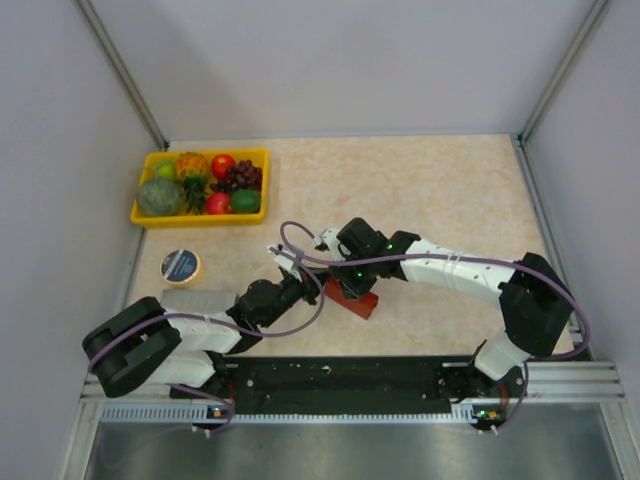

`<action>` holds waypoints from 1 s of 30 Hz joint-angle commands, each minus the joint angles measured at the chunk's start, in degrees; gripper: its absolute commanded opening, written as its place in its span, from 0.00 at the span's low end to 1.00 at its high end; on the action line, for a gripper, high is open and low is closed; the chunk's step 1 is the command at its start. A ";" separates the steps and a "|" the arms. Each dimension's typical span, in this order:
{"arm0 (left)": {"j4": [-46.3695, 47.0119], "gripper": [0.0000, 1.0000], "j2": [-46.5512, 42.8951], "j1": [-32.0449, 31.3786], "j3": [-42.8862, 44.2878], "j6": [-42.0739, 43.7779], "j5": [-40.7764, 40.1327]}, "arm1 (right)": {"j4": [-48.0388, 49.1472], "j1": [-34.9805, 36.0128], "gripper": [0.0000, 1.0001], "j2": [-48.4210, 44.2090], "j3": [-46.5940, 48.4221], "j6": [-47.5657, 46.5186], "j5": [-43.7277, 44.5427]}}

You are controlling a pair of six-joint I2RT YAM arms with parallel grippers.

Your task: Fold the paper box

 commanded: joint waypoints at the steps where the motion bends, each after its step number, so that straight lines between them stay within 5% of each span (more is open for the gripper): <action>1: 5.75 0.00 2.44 -1.95 -2.24 -0.65 1.08 | 7.04 -0.35 0.15 0.12 0.74 0.83 2.23; 22: 19.54 0.00 11.14 -4.24 -7.69 -2.40 -4.11 | 8.71 -0.97 0.16 2.67 1.88 -3.83 -0.85; 30: 34.80 0.00 20.80 -6.08 -10.58 -2.94 -8.59 | 9.86 -0.97 0.16 0.56 0.12 -3.57 -0.41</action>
